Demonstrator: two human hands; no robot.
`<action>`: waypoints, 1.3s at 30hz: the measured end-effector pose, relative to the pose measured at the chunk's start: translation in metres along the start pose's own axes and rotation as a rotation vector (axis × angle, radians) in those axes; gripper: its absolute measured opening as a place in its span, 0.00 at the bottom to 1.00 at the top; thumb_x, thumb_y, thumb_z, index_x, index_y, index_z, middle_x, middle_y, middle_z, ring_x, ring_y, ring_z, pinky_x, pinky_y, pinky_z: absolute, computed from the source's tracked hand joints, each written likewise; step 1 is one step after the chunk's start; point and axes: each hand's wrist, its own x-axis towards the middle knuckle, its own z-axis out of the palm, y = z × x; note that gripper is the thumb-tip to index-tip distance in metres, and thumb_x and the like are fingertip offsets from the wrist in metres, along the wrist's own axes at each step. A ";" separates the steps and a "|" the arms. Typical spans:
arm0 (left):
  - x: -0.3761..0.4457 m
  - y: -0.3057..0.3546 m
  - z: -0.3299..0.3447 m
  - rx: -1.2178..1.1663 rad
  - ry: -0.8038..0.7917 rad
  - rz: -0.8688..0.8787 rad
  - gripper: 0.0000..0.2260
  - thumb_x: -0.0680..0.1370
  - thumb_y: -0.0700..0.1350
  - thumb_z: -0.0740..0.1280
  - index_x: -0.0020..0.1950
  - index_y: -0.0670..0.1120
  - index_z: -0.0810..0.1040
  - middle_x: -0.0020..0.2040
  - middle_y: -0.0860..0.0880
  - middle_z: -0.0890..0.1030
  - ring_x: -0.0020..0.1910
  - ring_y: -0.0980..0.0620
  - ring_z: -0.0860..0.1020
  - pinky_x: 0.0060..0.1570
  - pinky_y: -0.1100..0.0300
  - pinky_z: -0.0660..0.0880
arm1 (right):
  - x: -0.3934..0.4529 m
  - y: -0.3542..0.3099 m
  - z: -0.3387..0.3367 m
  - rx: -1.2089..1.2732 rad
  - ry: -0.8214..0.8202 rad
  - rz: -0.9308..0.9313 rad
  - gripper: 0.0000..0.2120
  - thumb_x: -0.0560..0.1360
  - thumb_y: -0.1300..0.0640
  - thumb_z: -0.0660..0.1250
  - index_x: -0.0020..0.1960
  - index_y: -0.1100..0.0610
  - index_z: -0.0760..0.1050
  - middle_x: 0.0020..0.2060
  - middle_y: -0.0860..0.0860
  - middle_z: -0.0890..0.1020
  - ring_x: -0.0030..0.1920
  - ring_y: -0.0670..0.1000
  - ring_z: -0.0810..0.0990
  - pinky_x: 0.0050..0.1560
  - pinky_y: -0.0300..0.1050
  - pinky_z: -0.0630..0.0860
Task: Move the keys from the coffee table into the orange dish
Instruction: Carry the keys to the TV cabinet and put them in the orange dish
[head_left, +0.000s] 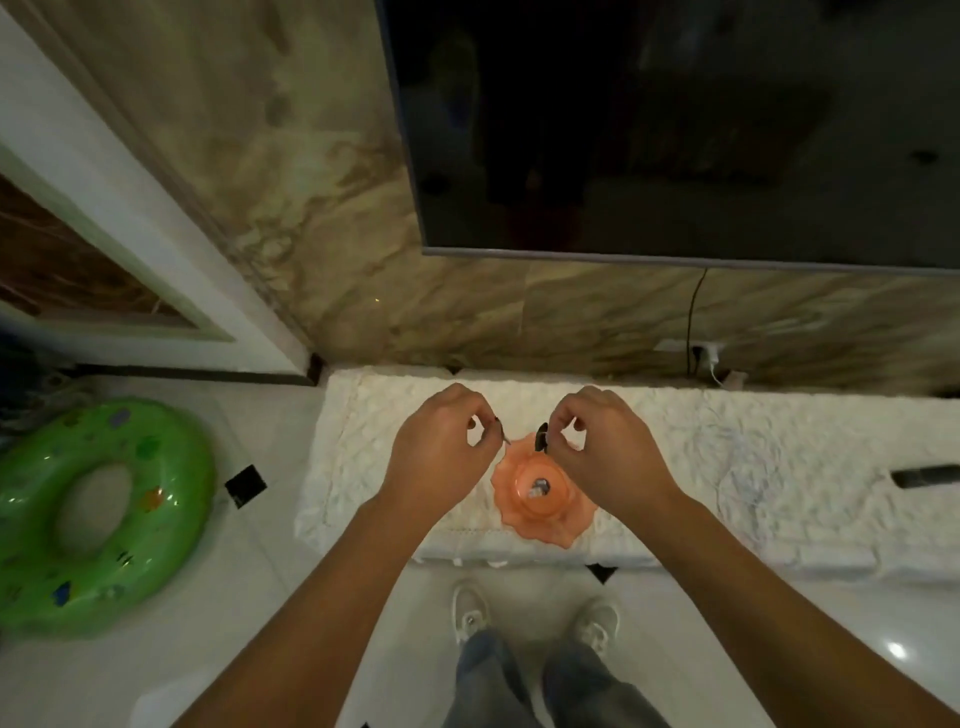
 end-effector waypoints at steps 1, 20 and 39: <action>0.002 -0.004 0.010 -0.011 -0.013 -0.003 0.05 0.75 0.48 0.69 0.40 0.51 0.77 0.42 0.58 0.77 0.41 0.59 0.75 0.37 0.62 0.72 | 0.001 0.007 0.007 0.000 0.001 0.019 0.04 0.72 0.55 0.69 0.40 0.49 0.74 0.39 0.43 0.75 0.43 0.45 0.71 0.39 0.36 0.66; -0.005 -0.141 0.271 0.019 -0.229 -0.030 0.05 0.74 0.49 0.69 0.41 0.49 0.77 0.42 0.53 0.78 0.40 0.54 0.77 0.36 0.61 0.71 | -0.018 0.217 0.241 0.140 0.006 0.245 0.04 0.71 0.56 0.69 0.40 0.50 0.75 0.38 0.44 0.76 0.41 0.47 0.75 0.38 0.38 0.69; 0.013 -0.139 0.337 0.115 -0.351 -0.028 0.05 0.76 0.48 0.68 0.45 0.47 0.79 0.47 0.51 0.78 0.42 0.50 0.77 0.39 0.54 0.73 | -0.014 0.260 0.277 0.117 -0.072 0.356 0.02 0.72 0.56 0.67 0.40 0.51 0.76 0.40 0.46 0.76 0.45 0.49 0.74 0.39 0.44 0.69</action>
